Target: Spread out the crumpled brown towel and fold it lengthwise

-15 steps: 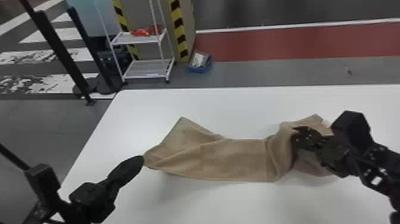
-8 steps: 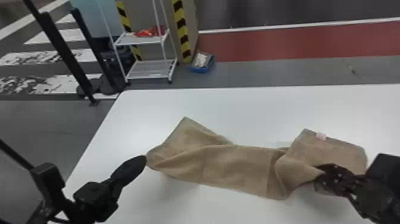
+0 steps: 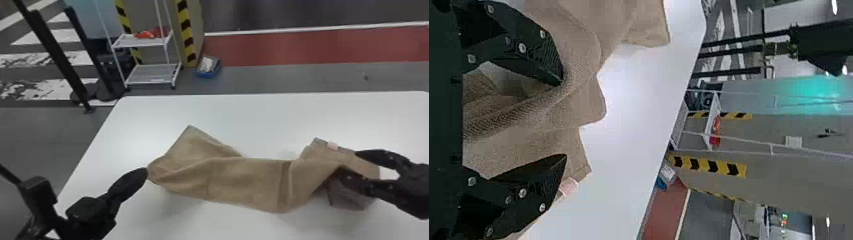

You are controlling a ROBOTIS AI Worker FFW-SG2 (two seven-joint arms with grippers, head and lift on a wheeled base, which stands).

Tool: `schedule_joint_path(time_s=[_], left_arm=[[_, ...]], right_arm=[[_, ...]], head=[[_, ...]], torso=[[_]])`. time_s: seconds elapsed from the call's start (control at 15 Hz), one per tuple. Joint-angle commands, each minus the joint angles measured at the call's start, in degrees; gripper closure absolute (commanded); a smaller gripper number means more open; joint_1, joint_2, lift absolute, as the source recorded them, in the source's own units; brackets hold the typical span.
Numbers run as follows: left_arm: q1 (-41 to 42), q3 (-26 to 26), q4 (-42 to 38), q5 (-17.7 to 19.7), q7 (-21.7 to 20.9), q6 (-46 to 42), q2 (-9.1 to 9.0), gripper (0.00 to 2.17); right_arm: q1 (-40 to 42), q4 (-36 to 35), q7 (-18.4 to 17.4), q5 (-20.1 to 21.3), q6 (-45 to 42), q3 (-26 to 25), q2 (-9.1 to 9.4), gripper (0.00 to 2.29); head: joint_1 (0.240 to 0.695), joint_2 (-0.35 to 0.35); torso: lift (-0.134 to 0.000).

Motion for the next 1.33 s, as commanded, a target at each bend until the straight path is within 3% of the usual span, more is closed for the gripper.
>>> schedule_joint_path(time_s=[0.0, 0.07, 0.2, 0.27, 0.4, 0.73, 0.87, 1.0, 1.13, 1.2, 1.27], left_arm=[[0.06, -0.02, 0.33, -0.11, -0.35, 0.1, -0.24, 1.38], [0.06, -0.02, 0.42, -0.2, -0.43, 0.1, -0.24, 1.38], [0.06, 0.07, 0.51, -0.29, -0.7, 0.1, -0.24, 1.38], [0.14, 0.16, 0.51, -0.29, -0.96, 0.1, -0.24, 1.38], [0.41, 0.25, 0.51, -0.2, -1.4, 0.1, -0.24, 1.38], [0.5, 0.77, 0.69, 0.06, -1.93, -0.08, -0.24, 1.38], [0.41, 0.77, 0.77, 0.06, -1.93, -0.08, -0.24, 1.38], [0.41, 0.77, 0.86, -0.02, -1.93, -0.08, -0.24, 1.38], [0.32, 0.77, 0.86, -0.2, -1.93, -0.08, -0.24, 1.38], [0.32, 0.68, 0.86, -0.29, -1.93, -0.08, -0.24, 1.38], [0.32, 0.68, 0.86, -0.29, -1.93, -0.08, -0.24, 1.38]], right_arm=[[-4.82, 2.65, -2.4, -3.3, 5.56, 0.39, 0.47, 0.11], [-6.84, 4.67, -3.98, -1.1, 5.38, 2.24, 0.47, 0.11], [-10.79, 8.27, -3.9, 4.43, 5.21, 5.93, 0.21, 0.1], [-12.2, 10.03, -2.23, 4.35, 3.63, 6.72, 0.12, 0.1], [-13.87, 12.4, 4.8, -3.13, 2.22, 4.96, 0.12, 0.1], [-14.31, 16.09, 7.88, -15.78, 3.45, -1.81, -0.23, 0.1], [-14.57, 17.06, 12.8, -13.67, 6.61, -1.72, -1.81, 0.1], [-13.87, 17.41, 18.6, -11.12, 6.44, -1.72, -2.16, 0.11], [-13.61, 17.41, 15.26, -11.74, 6.09, -2.07, -1.9, 0.12], [-13.78, 17.41, 9.9, -12.09, 6.26, -2.16, -1.9, 0.12], [-14.13, 17.68, 7.0, -12.44, 6.26, -2.34, -1.81, 0.13]], head=[[0.695, 0.137], [0.695, 0.133], [0.695, 0.13], [0.695, 0.132], [0.695, 0.157], [0.695, 0.197], [0.695, 0.184], [0.695, 0.182], [0.695, 0.188], [0.695, 0.184], [0.695, 0.172]], torso=[[-0.124], [-0.124], [-0.124], [-0.124], [-0.124], [-0.124], [-0.124], [-0.124], [-0.124], [-0.124], [-0.124]])
